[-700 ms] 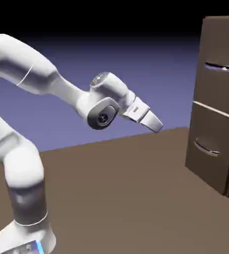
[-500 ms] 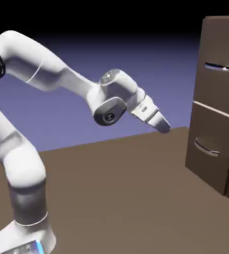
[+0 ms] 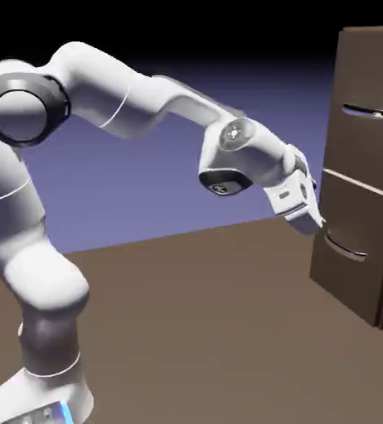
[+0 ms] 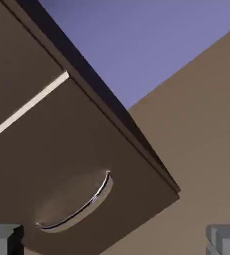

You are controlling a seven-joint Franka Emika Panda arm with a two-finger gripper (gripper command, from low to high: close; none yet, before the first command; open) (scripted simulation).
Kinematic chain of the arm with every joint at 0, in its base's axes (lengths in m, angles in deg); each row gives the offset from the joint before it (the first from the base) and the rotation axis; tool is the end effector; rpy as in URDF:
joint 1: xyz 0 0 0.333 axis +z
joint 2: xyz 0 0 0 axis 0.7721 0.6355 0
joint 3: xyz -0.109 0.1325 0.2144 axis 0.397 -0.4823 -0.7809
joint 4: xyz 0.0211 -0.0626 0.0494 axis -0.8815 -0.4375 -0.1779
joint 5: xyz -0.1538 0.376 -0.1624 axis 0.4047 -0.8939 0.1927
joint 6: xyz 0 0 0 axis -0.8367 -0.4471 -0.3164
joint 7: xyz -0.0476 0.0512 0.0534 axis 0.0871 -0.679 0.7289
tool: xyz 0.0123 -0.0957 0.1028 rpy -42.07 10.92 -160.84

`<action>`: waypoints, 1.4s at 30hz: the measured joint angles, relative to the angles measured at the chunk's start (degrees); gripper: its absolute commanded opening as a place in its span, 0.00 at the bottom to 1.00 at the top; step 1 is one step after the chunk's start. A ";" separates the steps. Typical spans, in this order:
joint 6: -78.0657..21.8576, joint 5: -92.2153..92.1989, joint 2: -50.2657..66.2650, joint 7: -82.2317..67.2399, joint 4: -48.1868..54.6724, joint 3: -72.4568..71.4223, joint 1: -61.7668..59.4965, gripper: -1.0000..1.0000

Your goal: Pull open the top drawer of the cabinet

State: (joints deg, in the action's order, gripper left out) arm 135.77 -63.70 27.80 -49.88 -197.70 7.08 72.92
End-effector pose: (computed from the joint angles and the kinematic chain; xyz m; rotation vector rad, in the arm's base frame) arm 0.5822 -0.0739 0.3931 -1.7138 1.5575 -0.7425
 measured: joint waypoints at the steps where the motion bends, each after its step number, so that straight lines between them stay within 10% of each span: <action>1: 0.01 -2.49 0.98 -0.62 1.22 1.06 0.98 0.50; 42: 0.48 -104.65 41.23 -26.12 51.28 44.68 41.01 0.50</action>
State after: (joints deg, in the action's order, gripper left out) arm 136.26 -168.35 69.02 -76.00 -146.42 51.76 113.93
